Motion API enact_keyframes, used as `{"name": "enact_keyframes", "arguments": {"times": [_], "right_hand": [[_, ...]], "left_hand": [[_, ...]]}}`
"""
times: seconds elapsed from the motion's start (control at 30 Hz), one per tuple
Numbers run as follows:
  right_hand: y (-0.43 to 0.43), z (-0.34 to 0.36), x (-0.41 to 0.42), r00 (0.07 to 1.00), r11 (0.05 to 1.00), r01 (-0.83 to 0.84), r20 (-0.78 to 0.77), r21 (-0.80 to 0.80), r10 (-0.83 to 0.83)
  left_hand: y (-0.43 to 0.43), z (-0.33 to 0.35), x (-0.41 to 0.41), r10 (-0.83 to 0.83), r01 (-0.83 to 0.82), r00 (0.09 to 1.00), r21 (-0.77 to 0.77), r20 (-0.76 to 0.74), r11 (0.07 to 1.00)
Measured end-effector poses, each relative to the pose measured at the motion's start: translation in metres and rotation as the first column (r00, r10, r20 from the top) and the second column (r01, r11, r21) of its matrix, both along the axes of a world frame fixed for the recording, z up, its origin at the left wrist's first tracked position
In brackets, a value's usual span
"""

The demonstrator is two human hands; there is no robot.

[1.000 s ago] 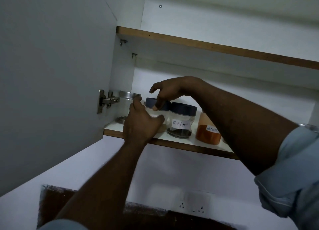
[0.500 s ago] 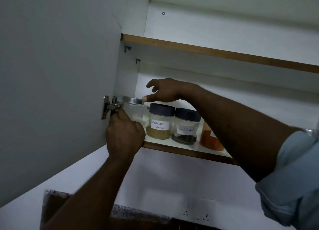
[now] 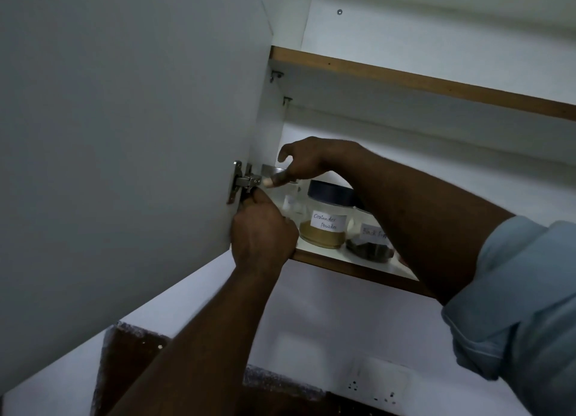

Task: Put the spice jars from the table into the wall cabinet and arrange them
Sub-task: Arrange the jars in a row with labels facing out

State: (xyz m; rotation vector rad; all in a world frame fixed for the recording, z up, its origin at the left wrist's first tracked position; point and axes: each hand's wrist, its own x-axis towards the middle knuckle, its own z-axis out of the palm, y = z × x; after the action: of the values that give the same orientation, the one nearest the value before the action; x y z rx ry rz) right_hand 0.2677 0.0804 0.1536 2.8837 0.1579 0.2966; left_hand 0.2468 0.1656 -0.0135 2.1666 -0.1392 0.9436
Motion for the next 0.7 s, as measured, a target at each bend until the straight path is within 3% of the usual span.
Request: {"name": "enact_keyframes", "arguments": {"times": [0.23,0.37,0.5,0.7], "right_hand": [[0.003,-0.002,0.001,0.989,0.980,-0.062,-0.117,0.191,0.086],[0.004,-0.006,-0.001,0.999,0.998,-0.023,0.040,0.056,0.021],[-0.001,-0.006,-0.003,0.996,0.975,-0.009,-0.088,0.222,0.029],[-0.001,-0.009,-0.006,0.996,0.970,-0.086,-0.017,0.227,0.092]], "left_hand": [[-0.001,-0.001,0.000,0.021,-0.021,1.000,0.016,0.014,1.000],[-0.001,-0.001,0.000,0.031,-0.031,1.000,0.017,0.007,0.999],[-0.002,-0.001,0.000,0.044,-0.045,0.999,0.036,0.004,0.998],[-0.002,-0.001,0.002,0.036,-0.035,0.999,0.045,-0.022,0.998]]}}
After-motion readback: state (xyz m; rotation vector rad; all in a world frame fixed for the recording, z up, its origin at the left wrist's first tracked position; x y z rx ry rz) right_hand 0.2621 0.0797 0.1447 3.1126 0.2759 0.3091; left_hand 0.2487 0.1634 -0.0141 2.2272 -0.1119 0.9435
